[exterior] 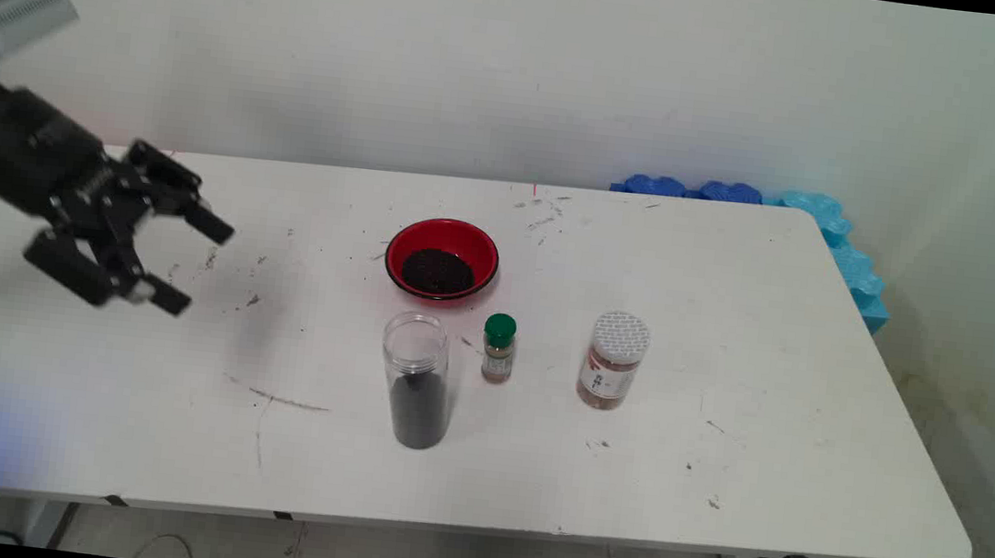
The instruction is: Pick up the black seasoning powder from the table
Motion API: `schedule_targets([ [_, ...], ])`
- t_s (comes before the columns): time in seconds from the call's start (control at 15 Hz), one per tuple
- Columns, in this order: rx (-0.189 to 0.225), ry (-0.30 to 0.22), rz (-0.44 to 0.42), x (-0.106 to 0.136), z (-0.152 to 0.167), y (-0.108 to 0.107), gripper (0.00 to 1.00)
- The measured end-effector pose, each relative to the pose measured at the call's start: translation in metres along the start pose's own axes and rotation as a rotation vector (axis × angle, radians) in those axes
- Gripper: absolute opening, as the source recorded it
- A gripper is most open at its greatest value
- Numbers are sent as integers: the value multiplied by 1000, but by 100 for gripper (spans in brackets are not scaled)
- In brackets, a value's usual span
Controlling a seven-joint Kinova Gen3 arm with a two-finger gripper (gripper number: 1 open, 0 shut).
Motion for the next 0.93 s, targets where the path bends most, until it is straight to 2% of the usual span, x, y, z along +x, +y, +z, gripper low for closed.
schedule_targets([
  [0.47, 1, 23, -2, -12, 63, 7, 100],
  [0.93, 8, 53, -5, -7, 123, -2, 100],
])
